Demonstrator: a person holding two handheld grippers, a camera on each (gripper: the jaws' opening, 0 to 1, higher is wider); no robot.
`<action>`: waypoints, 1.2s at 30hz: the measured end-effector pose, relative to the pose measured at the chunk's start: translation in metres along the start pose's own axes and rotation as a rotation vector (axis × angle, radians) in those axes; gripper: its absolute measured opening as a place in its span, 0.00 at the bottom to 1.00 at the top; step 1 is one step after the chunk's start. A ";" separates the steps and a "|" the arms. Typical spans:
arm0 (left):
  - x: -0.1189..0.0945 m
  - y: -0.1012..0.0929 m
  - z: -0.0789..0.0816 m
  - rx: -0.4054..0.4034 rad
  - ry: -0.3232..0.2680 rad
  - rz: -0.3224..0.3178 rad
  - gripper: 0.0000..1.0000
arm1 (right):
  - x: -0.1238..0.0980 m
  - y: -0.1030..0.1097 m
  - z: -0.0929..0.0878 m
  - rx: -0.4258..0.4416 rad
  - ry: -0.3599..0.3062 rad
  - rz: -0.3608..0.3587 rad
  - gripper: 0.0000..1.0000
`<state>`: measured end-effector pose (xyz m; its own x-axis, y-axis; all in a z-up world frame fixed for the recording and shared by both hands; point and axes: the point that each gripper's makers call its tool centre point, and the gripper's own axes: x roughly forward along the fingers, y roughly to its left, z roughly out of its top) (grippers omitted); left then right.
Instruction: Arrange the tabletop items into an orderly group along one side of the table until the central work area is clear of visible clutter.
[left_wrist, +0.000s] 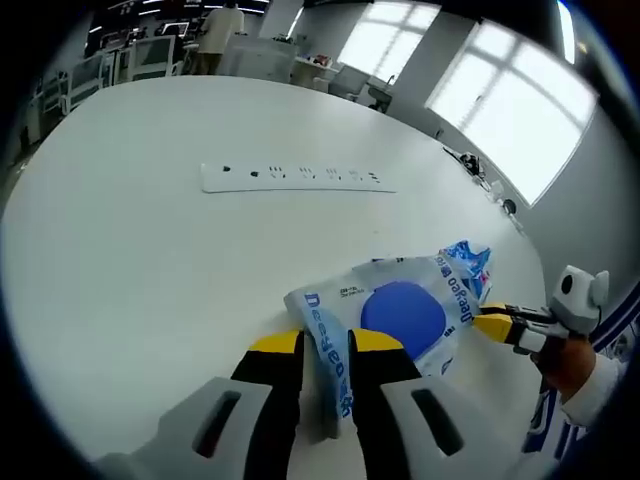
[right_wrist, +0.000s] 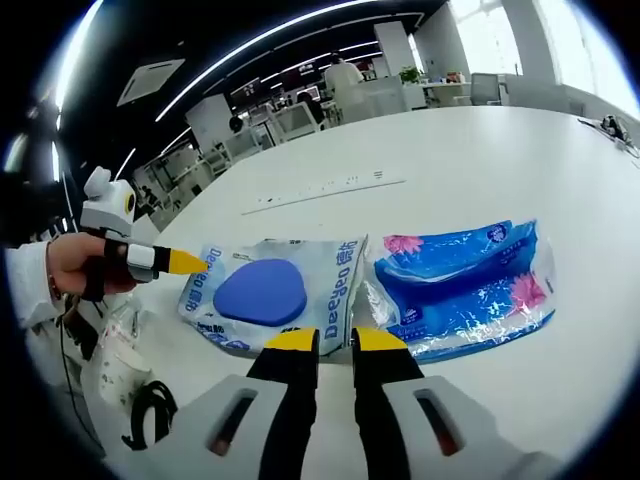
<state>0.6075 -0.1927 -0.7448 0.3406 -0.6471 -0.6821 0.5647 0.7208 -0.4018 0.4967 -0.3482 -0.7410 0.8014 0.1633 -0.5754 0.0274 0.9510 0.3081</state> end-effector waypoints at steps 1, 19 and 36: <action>0.000 0.000 0.000 0.000 0.000 0.001 0.19 | 0.000 0.000 0.000 0.002 -0.001 -0.001 0.11; -0.015 -0.001 0.004 0.024 -0.007 0.006 0.31 | -0.011 0.003 0.004 0.003 -0.011 -0.006 0.16; -0.045 -0.003 0.011 0.049 -0.037 0.015 0.36 | -0.029 0.007 0.014 -0.033 -0.026 -0.001 0.22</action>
<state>0.5988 -0.1685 -0.7060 0.3766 -0.6458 -0.6642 0.5949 0.7182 -0.3611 0.4816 -0.3496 -0.7114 0.8166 0.1556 -0.5559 0.0091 0.9594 0.2819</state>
